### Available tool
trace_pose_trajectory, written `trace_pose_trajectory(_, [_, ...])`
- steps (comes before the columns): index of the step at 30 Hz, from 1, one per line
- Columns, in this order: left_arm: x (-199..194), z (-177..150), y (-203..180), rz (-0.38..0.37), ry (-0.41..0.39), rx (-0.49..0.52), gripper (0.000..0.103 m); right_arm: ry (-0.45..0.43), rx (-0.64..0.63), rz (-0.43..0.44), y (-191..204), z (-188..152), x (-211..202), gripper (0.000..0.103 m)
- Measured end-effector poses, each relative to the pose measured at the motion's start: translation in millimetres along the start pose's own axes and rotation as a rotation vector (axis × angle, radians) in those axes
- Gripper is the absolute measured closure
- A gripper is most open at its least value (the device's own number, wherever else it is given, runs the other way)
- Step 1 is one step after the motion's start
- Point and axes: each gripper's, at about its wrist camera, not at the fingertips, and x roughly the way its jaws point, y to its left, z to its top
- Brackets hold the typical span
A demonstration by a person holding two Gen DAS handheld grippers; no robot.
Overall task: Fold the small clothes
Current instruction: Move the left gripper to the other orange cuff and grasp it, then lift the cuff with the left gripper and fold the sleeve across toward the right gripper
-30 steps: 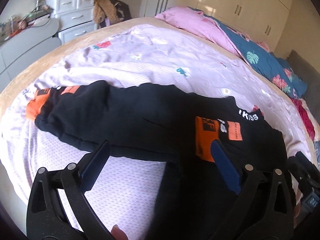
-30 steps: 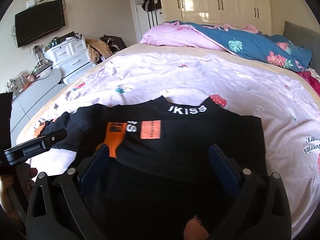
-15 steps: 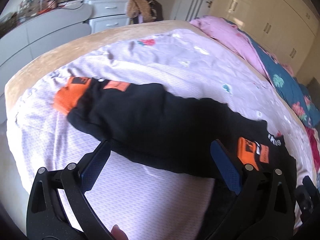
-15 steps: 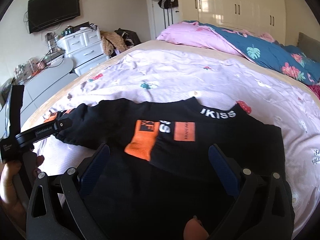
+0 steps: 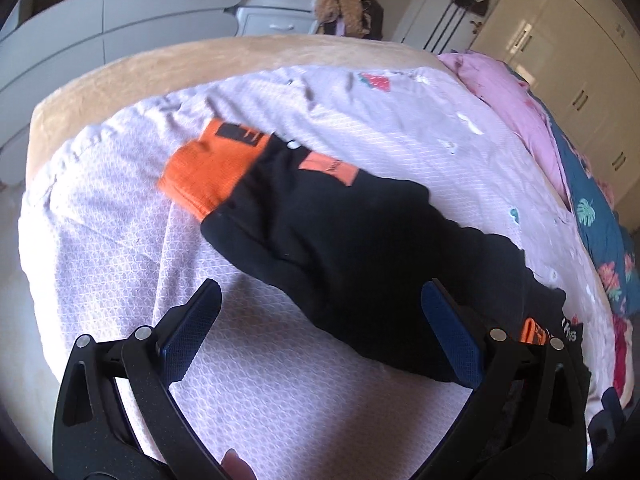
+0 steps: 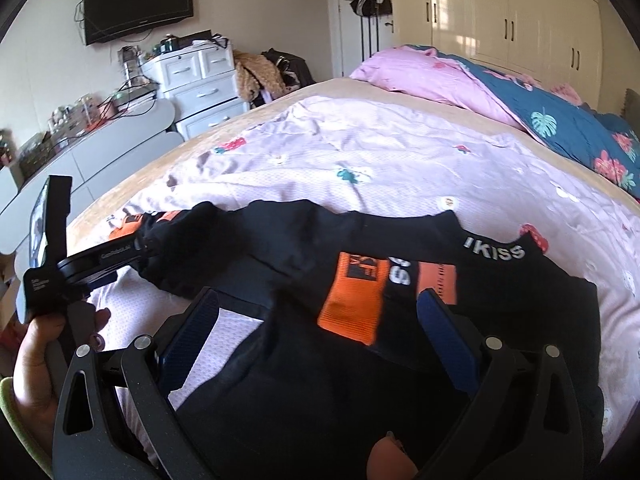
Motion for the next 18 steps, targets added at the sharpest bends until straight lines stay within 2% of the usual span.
trace_pose_trajectory(6, [11,13,18,-0.018,0.015,-0.086,0.010,0.015,-0.022,0.016,13,1,12,0.004])
trace_pose_trajectory(9, [16,23,26,-0.009,-0.008,-0.138,0.019,0.025,-0.020,0.022,15,-2,16,0.004])
trace_pose_trajectory(12, [22,32,33,0.033,-0.033,-0.176,0.041,0.039,-0.024,0.018,14,-7,19,0.004])
trace_pose_trajectory(15, [29,43,42,0.049,-0.056,-0.210,0.068,0.050,-0.022,0.009,12,-12,22,0.004])
trace_pose_trajectory(16, [31,45,45,0.051,-0.061,-0.215,0.080,0.053,-0.018,0.007,10,-14,22,0.004])
trace_pose_trajectory(18, [29,44,52,0.011,-0.068,-0.232,0.086,0.058,-0.008,0.003,6,-17,23,0.004])
